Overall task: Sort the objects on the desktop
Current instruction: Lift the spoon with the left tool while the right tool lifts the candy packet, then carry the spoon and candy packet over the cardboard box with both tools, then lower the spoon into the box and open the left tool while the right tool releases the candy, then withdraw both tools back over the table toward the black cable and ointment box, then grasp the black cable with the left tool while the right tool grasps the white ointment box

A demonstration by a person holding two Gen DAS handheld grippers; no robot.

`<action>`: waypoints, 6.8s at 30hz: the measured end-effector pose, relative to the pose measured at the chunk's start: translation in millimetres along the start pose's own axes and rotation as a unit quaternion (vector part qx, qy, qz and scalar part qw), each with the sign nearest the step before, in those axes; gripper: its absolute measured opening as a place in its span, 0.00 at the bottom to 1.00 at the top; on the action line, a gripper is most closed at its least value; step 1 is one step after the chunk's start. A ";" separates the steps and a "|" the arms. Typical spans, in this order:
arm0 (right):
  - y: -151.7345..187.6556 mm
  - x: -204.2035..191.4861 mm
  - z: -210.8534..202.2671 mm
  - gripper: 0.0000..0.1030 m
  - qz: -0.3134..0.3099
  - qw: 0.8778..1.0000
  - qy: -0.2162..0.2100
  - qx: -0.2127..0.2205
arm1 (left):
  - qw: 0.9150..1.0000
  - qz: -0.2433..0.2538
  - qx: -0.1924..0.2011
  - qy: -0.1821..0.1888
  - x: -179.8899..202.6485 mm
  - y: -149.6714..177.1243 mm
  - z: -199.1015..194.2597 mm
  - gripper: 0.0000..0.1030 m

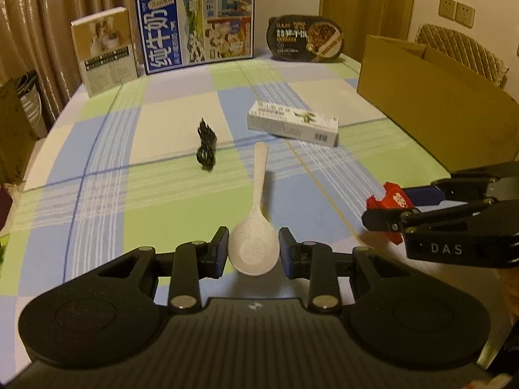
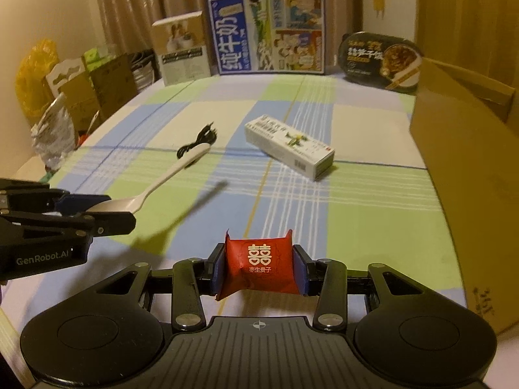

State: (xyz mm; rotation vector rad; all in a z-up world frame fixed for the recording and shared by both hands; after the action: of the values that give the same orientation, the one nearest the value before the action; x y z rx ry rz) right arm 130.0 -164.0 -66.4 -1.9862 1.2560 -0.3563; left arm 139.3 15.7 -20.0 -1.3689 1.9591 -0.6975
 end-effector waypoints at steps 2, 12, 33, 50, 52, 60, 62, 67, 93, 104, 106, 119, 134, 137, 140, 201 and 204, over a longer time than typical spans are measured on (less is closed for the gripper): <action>-2.8 1.6 -8.3 0.38 0.008 1.000 0.001 0.006 | 1.000 -0.005 0.003 -0.003 1.2 -3.4 -4.3 0.27; -21.7 15.9 -62.9 0.38 0.041 0.998 0.012 0.049 | 0.999 -0.048 0.008 -0.002 21.1 -12.9 -32.2 0.27; -48.2 112.6 -200.4 0.38 0.104 0.976 0.105 0.157 | 0.995 -0.019 0.056 0.081 141.8 -83.0 -84.4 0.27; -40.4 198.7 -225.4 0.38 0.121 0.969 0.151 0.151 | 0.988 0.024 0.065 0.137 248.2 -130.3 -64.7 0.27; -39.1 203.1 -224.3 0.38 0.123 0.970 0.150 0.149 | 0.988 0.024 0.064 0.140 256.0 -135.2 -59.7 0.27; -43.1 221.5 -217.6 0.38 0.130 0.969 0.147 0.147 | 0.988 0.011 0.052 0.147 268.3 -142.4 -41.0 0.27; -43.8 224.9 -216.4 0.38 0.130 0.970 0.148 0.146 | 0.988 0.010 0.049 0.147 271.3 -142.0 -37.1 0.27; -46.1 231.2 -213.9 0.38 0.133 0.969 0.150 0.144 | 0.988 0.000 0.044 0.150 272.6 -144.7 -26.9 0.27; -49.0 236.6 -199.5 0.74 0.167 0.971 0.088 0.145 | 0.991 -0.059 0.032 0.113 225.2 -130.5 -16.1 0.40; -34.9 228.4 -217.5 0.77 0.189 0.967 0.098 0.143 | 0.994 -0.058 0.032 0.091 207.2 -114.0 -27.9 0.73; -35.6 223.7 -220.2 0.79 0.187 0.967 0.095 0.146 | 0.994 -0.055 0.034 0.084 202.0 -109.8 -33.0 0.75; -50.9 169.1 -221.7 0.89 0.154 0.974 0.059 0.155 | 0.998 -0.052 0.018 0.022 151.4 -78.8 -61.1 0.98; -63.8 101.9 -192.0 0.95 0.093 0.987 0.015 0.127 | 0.996 -0.071 -0.007 -0.050 75.9 -49.1 -77.8 0.98; -66.8 91.0 -184.6 0.95 0.080 0.990 0.010 0.120 | 0.996 -0.075 -0.006 -0.051 66.6 -45.5 -79.8 0.98; -68.0 81.2 -177.2 0.96 0.065 0.992 0.007 0.113 | 0.995 -0.079 -0.006 -0.057 58.2 -41.8 -81.0 0.98; -103.9 60.5 113.5 0.59 -0.183 0.982 -0.038 -0.029 | 0.999 0.007 -0.033 0.001 -46.4 -80.2 125.9 0.70; -101.2 62.4 123.5 0.59 -0.176 0.982 -0.046 -0.039 | 0.999 0.003 -0.032 0.004 -45.4 -81.1 130.5 0.61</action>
State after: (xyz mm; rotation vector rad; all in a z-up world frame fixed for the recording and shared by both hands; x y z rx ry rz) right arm 298.2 -138.9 -87.8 -2.2692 0.8702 -0.3855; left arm 298.3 24.9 -37.1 -1.3995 2.0065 -0.6426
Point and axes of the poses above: each gripper's, at about its wrist camera, not at the fingertips, and z roughly the way its jaws point, x to its right, y to its underside, the point moved 1 cm from there along z, roughly the way its jaws point, and after that the axes turned 4 degrees about -y, right-handed, at the moved point
